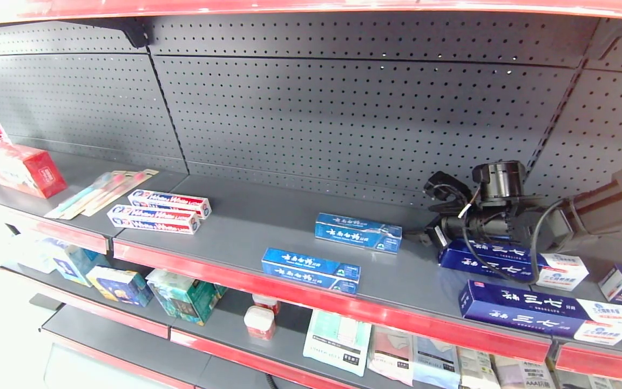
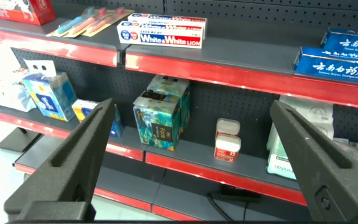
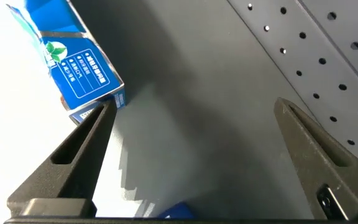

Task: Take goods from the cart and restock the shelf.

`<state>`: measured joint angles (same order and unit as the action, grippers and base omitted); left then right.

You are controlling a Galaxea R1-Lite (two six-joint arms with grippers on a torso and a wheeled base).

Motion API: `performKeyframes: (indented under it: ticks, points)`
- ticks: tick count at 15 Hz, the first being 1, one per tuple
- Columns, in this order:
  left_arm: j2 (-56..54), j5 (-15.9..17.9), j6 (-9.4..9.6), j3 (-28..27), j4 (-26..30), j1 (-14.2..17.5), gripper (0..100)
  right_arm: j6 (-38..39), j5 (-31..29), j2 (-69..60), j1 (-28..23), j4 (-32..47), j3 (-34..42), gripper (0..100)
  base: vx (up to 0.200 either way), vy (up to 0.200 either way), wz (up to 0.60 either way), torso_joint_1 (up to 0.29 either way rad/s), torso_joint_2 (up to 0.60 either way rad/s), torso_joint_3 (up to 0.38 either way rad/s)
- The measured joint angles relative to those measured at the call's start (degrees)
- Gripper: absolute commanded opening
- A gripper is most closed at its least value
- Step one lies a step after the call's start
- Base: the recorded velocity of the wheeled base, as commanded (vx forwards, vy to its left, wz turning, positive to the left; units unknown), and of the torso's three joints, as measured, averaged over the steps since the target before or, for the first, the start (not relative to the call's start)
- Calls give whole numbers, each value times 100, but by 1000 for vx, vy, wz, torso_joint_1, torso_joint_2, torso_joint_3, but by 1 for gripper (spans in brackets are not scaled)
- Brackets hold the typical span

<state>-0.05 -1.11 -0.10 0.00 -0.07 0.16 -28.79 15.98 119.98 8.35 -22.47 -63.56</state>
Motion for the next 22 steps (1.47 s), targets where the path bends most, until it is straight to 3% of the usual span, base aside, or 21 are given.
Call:
performKeyframes:
  ticks: [22]
  points:
    - [0,2,2,0,0,0,100,66,-132,130,336,-5,-261,100,0,0,0,0,0,0]
